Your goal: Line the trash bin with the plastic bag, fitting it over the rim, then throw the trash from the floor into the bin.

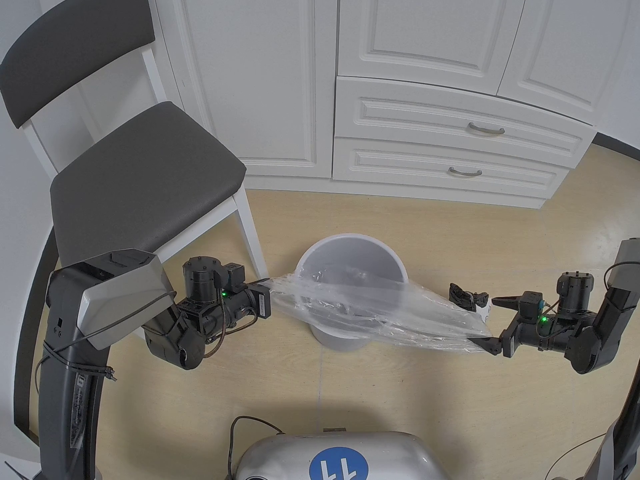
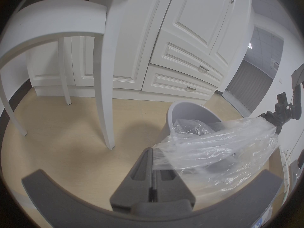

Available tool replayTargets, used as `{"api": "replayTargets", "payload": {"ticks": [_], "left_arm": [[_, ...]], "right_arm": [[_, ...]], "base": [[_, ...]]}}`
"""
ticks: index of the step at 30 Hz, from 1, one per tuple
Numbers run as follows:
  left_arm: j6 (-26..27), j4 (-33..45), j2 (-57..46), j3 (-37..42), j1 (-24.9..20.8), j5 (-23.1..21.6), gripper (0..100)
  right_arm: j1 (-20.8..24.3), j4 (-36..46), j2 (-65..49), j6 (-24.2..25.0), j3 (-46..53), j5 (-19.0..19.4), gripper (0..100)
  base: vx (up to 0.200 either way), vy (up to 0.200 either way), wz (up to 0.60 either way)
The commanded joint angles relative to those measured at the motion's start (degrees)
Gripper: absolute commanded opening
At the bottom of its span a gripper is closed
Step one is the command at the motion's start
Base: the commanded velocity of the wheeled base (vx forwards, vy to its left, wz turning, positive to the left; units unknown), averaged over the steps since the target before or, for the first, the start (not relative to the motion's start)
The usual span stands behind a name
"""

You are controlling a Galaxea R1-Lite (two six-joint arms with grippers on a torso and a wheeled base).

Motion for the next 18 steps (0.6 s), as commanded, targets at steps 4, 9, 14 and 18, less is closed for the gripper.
{"api": "replayTargets", "payload": {"ticks": [4, 9, 14, 18], "left_arm": [[-0.02, 0.35, 0.01, 0.12, 0.02, 0.01, 0], [0.07, 0.52, 0.10, 0.29, 0.28, 0.01, 0], [0.25, 1.93, -0.08, 0.38, 0.54, 0.01, 0], [0.33, 2.02, 0.01, 0.29, 0.90, 0.01, 0]], "right_arm": [[-2.10, -0.21, -0.68, -0.28, 0.55, 1.66, 100], [-2.10, -0.65, -1.56, 0.16, 0.29, 1.83, 100], [-2.10, -4.43, -1.56, 1.48, 0.90, 1.83, 100], [-2.10, -7.95, -1.38, 3.68, 1.25, 1.83, 100]], "base": [[0.000, 0.000, 0.00], [0.000, 0.000, 0.00], [0.000, 0.000, 0.00], [0.000, 0.000, 0.00]]}}
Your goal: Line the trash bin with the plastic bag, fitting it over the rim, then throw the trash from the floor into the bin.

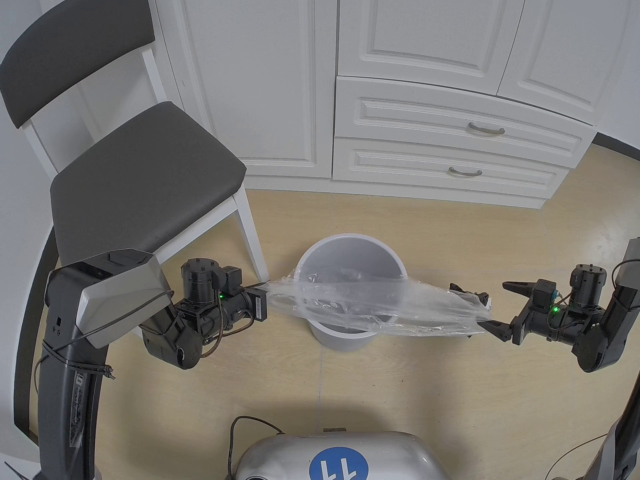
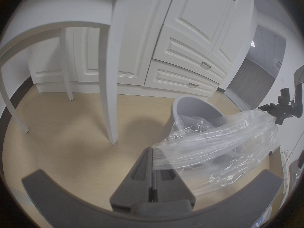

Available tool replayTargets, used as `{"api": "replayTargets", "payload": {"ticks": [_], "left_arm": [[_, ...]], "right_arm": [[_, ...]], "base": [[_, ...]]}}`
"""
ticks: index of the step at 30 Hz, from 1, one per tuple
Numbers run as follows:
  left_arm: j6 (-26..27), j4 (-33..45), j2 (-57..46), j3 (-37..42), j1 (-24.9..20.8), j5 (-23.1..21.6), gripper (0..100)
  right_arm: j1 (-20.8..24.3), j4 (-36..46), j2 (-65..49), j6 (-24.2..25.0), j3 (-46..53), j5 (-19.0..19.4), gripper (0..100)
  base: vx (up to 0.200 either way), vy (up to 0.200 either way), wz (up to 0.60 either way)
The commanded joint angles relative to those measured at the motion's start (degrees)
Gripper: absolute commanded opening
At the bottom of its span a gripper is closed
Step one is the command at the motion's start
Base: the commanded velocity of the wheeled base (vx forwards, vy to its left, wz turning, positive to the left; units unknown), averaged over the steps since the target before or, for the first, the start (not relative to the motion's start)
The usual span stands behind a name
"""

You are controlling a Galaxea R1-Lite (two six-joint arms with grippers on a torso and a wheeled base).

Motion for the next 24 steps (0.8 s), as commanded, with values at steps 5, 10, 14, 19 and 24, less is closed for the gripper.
{"api": "replayTargets", "payload": {"ticks": [5, 10, 14, 19, 24], "left_arm": [[0.05, 0.07, 0.07, -0.15, 0.31, -0.14, 0], [0.05, -0.20, -0.45, 0.20, 0.14, -0.14, 0], [0.05, -0.81, -2.21, 1.78, -0.57, -0.14, 0], [-0.21, -7.93, -3.79, 5.12, -3.91, -1.11, 0], [-0.21, -14.70, -3.97, 8.73, -7.16, -1.72, 0]], "right_arm": [[0.12, -4.46, -0.20, 3.37, 0.95, 0.20, 100], [2.15, -11.05, -0.28, 7.76, 2.18, -0.06, 100], [5.75, -13.77, -0.55, 10.93, 2.53, -1.73, 100], [12.78, -13.77, -0.90, 12.34, 2.27, -11.57, 100], [19.81, -13.07, -0.02, 12.34, 0.95, -25.02, 100]], "base": [[0.000, 0.000, 0.00], [0.000, 0.000, 0.00], [0.000, 0.000, 0.00], [0.000, 0.000, 0.00], [0.000, 0.000, 0.00]]}}
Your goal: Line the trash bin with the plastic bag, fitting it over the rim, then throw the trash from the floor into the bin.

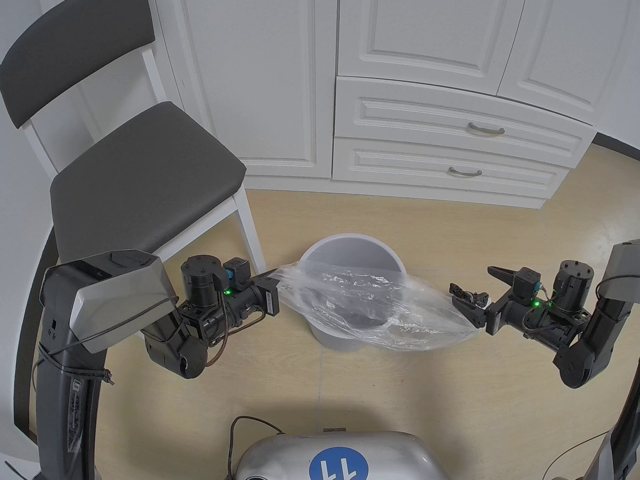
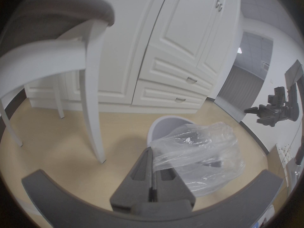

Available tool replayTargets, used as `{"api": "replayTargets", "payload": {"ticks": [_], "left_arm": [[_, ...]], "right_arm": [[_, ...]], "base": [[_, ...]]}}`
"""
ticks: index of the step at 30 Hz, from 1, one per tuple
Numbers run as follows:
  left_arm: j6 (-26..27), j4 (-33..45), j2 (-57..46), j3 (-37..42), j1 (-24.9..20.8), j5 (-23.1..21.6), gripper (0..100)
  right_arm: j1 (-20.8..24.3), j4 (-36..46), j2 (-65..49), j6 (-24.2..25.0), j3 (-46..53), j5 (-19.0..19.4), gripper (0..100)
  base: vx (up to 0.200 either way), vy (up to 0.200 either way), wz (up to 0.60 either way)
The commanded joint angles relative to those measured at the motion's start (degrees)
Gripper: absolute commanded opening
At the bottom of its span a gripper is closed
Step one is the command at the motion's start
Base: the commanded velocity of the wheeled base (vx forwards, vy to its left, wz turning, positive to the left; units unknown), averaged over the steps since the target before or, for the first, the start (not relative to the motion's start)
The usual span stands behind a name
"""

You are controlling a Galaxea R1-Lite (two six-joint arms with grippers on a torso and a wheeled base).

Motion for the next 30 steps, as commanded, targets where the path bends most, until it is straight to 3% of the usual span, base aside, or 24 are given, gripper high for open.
{"api": "replayTargets", "payload": {"ticks": [1, 5, 16, 25, 26, 30], "left_arm": [[-0.06, -3.49, -1.59, 4.87, -4.08, -0.60, 0], [0.02, -3.14, -3.70, 6.45, -4.43, -0.60, 0], [0.38, 9.52, -3.35, 3.38, -1.71, -0.43, 0], [0.29, 10.22, 0.08, -0.58, 1.37, -0.51, 0], [0.38, 10.22, 0.08, -0.84, 1.72, -0.60, 0], [0.29, 10.04, 0.43, -0.93, 2.07, -0.60, 0]], "right_arm": [[8.49, -0.01, 0.87, 0.34, -1.41, -10.56, 100], [11.83, 0.51, 1.31, 0.25, -2.37, -16.45, 100], [13.94, 0.25, 1.05, -0.19, -0.18, -17.59, 100], [16.58, -0.45, 1.75, -4.67, 2.72, -21.02, 100], [17.63, -0.98, 2.98, -6.60, 3.25, -22.86, 100], [21.50, -1.07, 7.47, -6.69, 3.08, -25.24, 100]], "base": [[0.000, 0.000, 0.00], [0.000, 0.000, 0.00], [0.000, 0.000, 0.00], [0.000, 0.000, 0.00], [0.000, 0.000, 0.00], [0.000, 0.000, 0.00]]}}
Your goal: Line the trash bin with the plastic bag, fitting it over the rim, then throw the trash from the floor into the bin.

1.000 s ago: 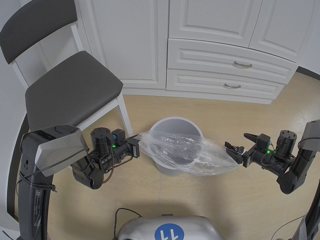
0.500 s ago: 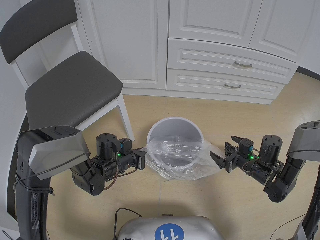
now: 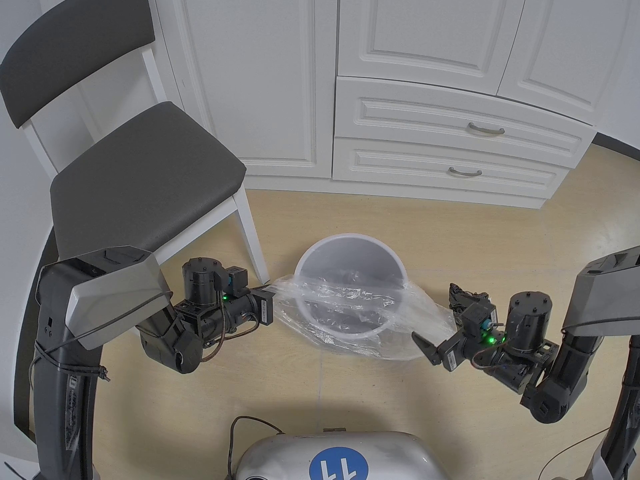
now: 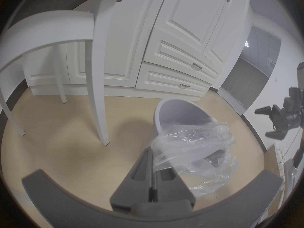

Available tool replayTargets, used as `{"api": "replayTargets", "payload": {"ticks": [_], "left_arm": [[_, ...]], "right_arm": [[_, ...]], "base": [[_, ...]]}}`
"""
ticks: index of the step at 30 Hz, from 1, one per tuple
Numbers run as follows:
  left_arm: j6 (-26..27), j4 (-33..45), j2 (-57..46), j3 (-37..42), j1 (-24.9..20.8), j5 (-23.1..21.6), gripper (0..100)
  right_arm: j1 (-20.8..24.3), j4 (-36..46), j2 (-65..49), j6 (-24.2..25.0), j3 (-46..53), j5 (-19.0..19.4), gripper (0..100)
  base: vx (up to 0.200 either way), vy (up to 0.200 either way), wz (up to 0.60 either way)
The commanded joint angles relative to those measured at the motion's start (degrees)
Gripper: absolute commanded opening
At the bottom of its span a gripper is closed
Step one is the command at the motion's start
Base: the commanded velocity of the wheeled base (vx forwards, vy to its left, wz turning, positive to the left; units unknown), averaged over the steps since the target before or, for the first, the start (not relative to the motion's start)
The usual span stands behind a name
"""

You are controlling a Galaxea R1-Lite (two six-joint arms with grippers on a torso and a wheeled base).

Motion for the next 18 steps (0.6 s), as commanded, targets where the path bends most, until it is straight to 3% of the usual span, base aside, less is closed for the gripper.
{"api": "replayTargets", "payload": {"ticks": [1, 5, 12, 18], "left_arm": [[-0.08, -0.24, 1.00, -0.38, 0.78, -0.05, 0], [-0.08, -0.50, 1.27, -0.65, 0.96, -0.14, 0], [-0.17, -0.94, 1.97, -0.82, 1.05, -0.14, 0], [-0.08, -0.94, 3.11, -1.79, 1.66, -0.05, 0]], "right_arm": [[4.06, -1.00, 5.68, -0.25, 0.00, -2.32, 100], [6.78, -1.00, 9.28, 0.27, -2.82, -5.66, 100], [10.83, -1.00, 13.32, 7.92, -12.92, -13.66, 100], [10.30, -1.00, 10.51, 10.03, -13.98, -15.42, 100]], "base": [[0.000, 0.000, 0.00], [0.000, 0.000, 0.00], [0.000, 0.000, 0.00], [0.000, 0.000, 0.00]]}}
